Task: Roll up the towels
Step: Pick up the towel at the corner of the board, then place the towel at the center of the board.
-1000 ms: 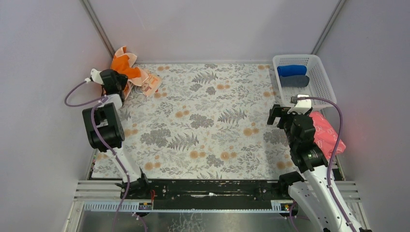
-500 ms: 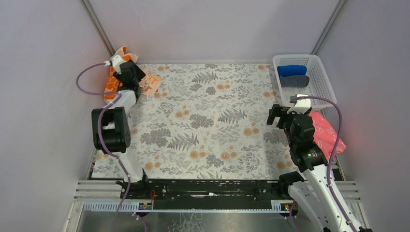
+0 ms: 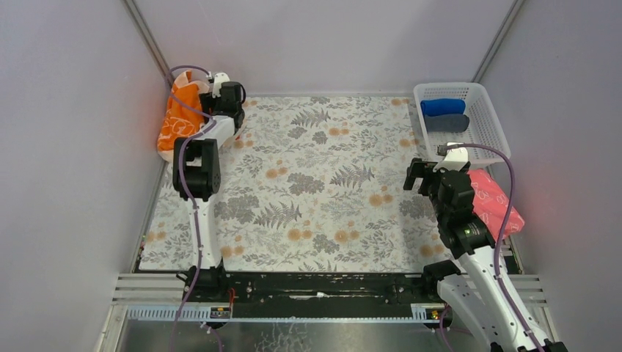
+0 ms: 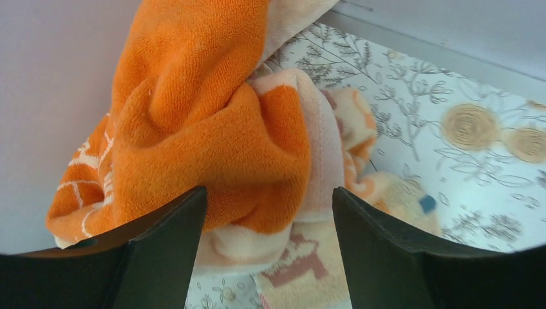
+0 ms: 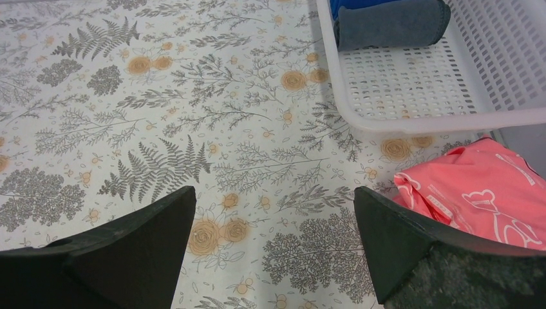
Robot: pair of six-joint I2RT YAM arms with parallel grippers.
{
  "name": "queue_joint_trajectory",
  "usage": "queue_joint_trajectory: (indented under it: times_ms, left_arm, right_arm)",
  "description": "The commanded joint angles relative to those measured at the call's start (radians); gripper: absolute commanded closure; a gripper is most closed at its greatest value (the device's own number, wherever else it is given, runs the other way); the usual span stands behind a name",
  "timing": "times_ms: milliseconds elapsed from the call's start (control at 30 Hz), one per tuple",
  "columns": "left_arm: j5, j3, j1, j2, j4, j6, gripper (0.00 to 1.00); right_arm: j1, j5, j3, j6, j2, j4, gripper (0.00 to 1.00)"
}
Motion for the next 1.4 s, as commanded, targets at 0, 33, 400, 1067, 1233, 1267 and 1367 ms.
queue_joint_trajectory:
  times_ms: [0,33,400,1067,1233,1267,1367]
  left_arm:
    - [-0.124,0.114,0.007,0.081,-0.029,0.091,0.29]
    - [-0.124,0.135,0.007,0.101,-0.035,0.095,0.29]
    - [-0.151,0.176,0.025,0.095,-0.002,0.144,0.89]
    - [-0.322,0.164,-0.070,-0.499,0.210,0.375,1.00]
    - [-0.196,0.183,-0.229,-0.600,0.069,0.377,1.00]
    - [-0.172,0.186,-0.275,-0.615,0.035,0.365,1.00]
    - [-0.116,0.211,-0.425,-0.641,-0.083,0.319,1.00]
  right_arm:
    - [0.009,0.005,0.048,-0.016,0.011,0.014,0.00]
    - [0.010,0.005,0.048,-0.017,0.014,0.014,0.01]
    - [0.009,0.006,0.053,-0.021,0.031,0.011,0.01]
    - [0.020,-0.044,0.051,0.000,-0.082,0.012,0.00]
    - [0.023,-0.062,0.051,0.012,-0.100,0.018,0.01]
    - [0.023,-0.069,0.052,0.016,-0.102,0.019,0.01]
    - [0.025,-0.086,0.054,0.023,-0.113,0.019,0.01]
